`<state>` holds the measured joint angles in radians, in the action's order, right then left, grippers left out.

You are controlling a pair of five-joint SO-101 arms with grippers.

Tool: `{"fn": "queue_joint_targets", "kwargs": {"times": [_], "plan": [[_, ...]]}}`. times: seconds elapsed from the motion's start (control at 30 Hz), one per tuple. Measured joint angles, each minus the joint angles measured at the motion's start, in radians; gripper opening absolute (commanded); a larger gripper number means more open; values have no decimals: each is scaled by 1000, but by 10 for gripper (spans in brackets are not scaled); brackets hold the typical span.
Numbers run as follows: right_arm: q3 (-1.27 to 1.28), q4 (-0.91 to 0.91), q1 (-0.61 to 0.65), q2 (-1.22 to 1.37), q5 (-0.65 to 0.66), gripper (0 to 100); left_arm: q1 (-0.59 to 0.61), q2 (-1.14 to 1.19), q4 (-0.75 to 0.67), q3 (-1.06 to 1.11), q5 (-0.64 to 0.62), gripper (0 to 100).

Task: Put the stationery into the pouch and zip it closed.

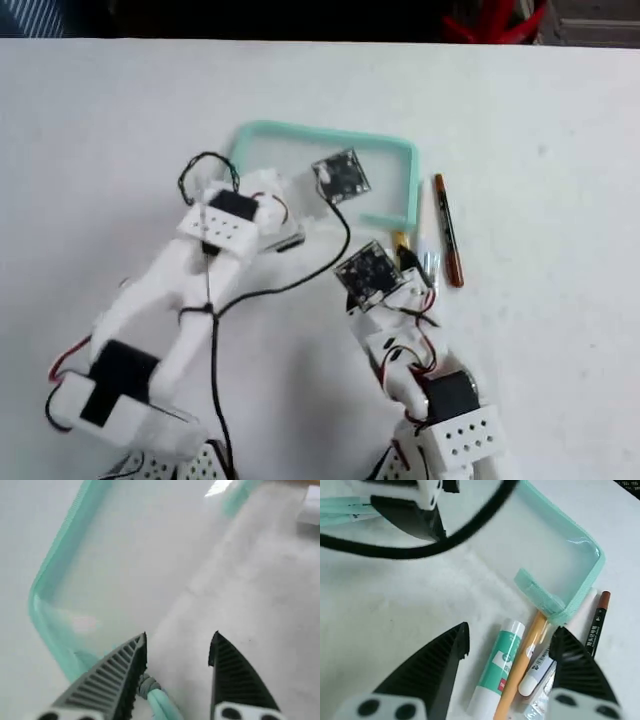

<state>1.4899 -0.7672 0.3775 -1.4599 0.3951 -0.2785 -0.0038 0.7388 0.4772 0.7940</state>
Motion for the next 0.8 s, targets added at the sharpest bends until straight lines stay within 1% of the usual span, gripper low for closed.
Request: {"fn": "queue_joint_targets", "kwargs": {"times": [0.03, 0.1, 0.17, 0.2, 0.27, 0.4, 0.43, 0.47, 0.53, 0.7, 0.73, 0.8], "plan": [[2, 12, -17, 0, 0, 266, 5, 23, -17, 2, -21, 197], [2, 40, -46, 0, 0, 266, 11, 38, -31, 2, -112, 199], [2, 58, -60, 0, 0, 265, 11, 35, -29, 2, -281, 197], [2, 64, -61, 0, 0, 265, 9, 28, -15, 2, -390, 195], [2, 64, -61, 0, 0, 265, -18, -2, 23, 2, -661, 195], [12, 66, -58, 2, 0, 265, -89, -110, 109, 2, -1286, 195], [12, 68, -58, 2, 0, 265, -97, -129, 112, 2, -1424, 195], [12, 68, -58, 2, 0, 265, -104, -140, 112, 2, -1536, 195], [12, 68, -58, 2, 0, 265, -107, -149, 98, 11, -1663, 195], [12, 68, -58, 2, 0, 265, -74, -155, -14, 143, -1850, 206], [12, 68, -58, 2, 0, 265, -71, -155, -38, 167, -1866, 225], [12, 68, -58, 2, 0, 265, -71, -155, -77, 212, -1880, 301]]}}
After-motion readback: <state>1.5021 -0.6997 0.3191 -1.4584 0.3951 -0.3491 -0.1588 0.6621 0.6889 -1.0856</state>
